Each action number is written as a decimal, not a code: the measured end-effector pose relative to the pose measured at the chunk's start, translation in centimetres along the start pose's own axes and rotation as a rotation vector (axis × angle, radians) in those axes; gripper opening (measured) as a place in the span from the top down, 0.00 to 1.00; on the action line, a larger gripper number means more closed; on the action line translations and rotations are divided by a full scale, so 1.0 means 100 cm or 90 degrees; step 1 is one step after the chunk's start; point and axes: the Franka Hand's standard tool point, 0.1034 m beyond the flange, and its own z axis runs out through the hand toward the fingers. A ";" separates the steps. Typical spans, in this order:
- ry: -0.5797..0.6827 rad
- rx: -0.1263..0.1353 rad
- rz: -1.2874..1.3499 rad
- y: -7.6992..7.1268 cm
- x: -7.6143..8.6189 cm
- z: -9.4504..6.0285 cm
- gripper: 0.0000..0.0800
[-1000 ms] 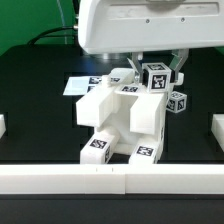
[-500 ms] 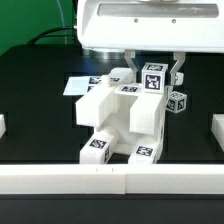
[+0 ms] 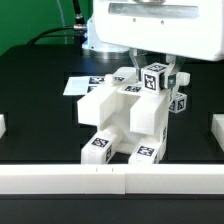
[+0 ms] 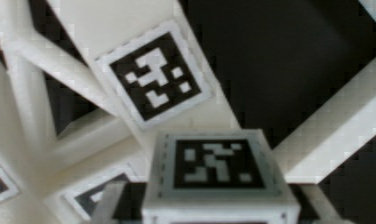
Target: Assemble chair
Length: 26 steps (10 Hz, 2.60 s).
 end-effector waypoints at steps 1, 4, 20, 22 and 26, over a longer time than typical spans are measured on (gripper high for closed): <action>-0.001 0.001 0.037 -0.001 -0.001 0.000 0.66; -0.001 -0.001 0.003 0.000 -0.001 0.000 0.44; -0.010 -0.016 -0.742 -0.001 -0.007 0.001 0.22; -0.010 -0.016 -0.742 -0.001 -0.007 0.001 0.44; -0.009 -0.013 -0.687 -0.001 -0.007 0.002 0.66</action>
Offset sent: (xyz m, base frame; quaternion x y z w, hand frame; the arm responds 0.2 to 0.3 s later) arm 0.0000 0.0000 0.0000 0.0000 0.0000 -0.0650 0.9979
